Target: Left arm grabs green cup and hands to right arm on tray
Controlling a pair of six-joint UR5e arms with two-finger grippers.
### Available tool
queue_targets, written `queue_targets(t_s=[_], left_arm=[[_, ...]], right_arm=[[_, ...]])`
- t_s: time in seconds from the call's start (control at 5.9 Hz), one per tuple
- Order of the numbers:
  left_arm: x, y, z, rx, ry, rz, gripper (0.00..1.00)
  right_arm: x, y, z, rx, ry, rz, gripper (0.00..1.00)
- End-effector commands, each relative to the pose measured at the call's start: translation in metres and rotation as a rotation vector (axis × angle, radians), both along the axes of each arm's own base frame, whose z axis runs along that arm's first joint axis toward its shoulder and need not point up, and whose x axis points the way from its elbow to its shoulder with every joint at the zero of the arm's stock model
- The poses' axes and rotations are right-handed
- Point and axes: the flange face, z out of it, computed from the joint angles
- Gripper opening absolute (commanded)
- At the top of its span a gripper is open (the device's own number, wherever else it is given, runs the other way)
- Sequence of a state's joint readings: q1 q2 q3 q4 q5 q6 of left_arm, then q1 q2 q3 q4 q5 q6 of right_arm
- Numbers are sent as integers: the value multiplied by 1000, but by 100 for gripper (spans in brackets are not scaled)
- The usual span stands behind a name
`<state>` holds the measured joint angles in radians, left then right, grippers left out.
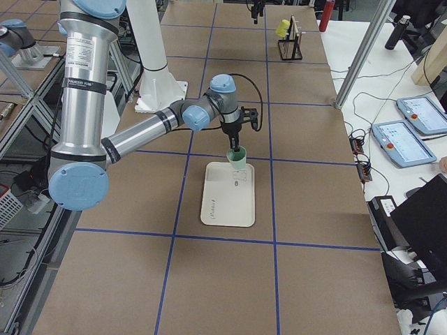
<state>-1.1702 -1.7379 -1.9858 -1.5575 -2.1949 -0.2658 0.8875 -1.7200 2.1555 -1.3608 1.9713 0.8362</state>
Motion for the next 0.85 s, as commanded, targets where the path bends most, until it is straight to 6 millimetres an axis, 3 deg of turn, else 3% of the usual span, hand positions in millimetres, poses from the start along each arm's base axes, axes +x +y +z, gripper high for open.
queue_targets(t_s=[0.0, 0.17, 0.34, 0.51, 0.68], left_arm=[[-113, -4, 102, -58, -34, -15, 100], [-161, -9, 176, -210, -49, -107, 100], [-199, -10, 219, -276, -46, -174, 100], [-222, 1, 227, -288, -32, -213, 100], [-231, 28, 238, -317, -33, -239, 100]], right_arm=[[-21, 12, 26, -31, 22, -45, 0], [-28, 14, 30, -37, 29, -59, 0], [-29, 15, 31, -38, 31, -63, 0], [-32, 12, 38, -43, 43, -61, 0], [-39, 10, 44, -49, 50, -70, 0]])
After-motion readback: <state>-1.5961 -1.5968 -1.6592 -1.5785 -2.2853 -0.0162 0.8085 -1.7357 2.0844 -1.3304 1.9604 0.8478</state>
